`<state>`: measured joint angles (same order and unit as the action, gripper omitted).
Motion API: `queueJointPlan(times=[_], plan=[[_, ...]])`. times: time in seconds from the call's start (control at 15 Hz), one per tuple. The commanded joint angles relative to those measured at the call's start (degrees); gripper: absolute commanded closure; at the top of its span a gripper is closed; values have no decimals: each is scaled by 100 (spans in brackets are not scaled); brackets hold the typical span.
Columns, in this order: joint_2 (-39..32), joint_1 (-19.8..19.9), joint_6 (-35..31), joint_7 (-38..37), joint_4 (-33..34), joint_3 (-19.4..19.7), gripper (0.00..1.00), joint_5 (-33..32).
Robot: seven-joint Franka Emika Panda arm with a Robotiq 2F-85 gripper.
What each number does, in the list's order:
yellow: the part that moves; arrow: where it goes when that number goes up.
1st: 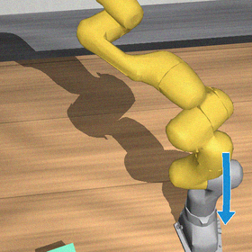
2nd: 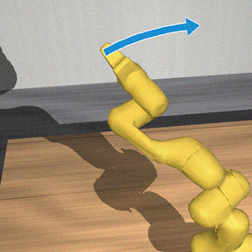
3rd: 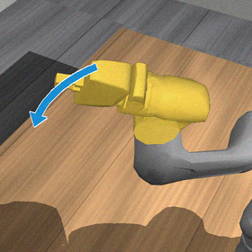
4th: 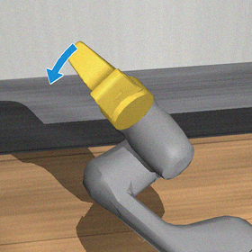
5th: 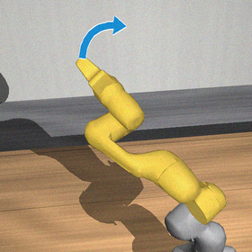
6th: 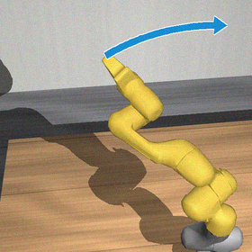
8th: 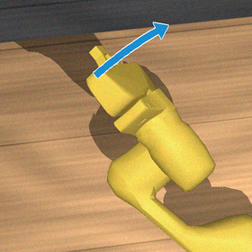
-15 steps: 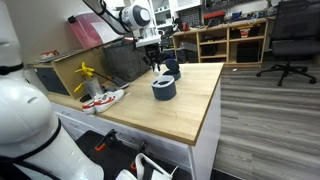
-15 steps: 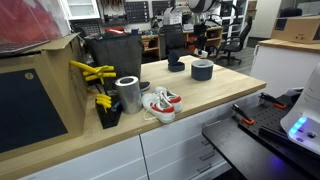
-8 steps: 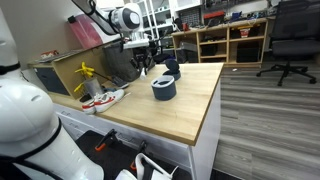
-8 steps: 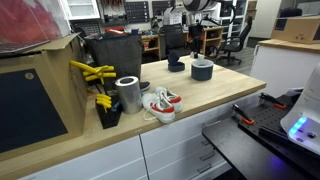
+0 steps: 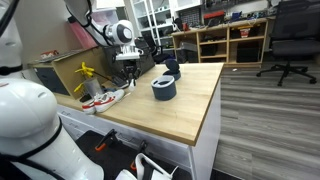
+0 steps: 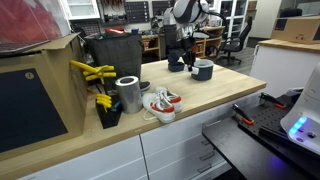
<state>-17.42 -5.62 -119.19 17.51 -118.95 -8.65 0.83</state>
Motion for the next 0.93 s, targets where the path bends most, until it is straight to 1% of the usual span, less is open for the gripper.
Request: queueJointPlan(times=[0.0, 0.27, 0.53, 0.8, 0.87], plan=[[-97, -49, -21, -109, -181, 8, 93, -94], [-274, -39, -269, -114, -462, 43, 93, -213], [-436, -82, -971, -261, -784, 66, 93, -388], [-553, -107, -1318, -431, -935, 62, 93, -515], [-560, -100, -1325, -428, -946, 57, 76, -517]])
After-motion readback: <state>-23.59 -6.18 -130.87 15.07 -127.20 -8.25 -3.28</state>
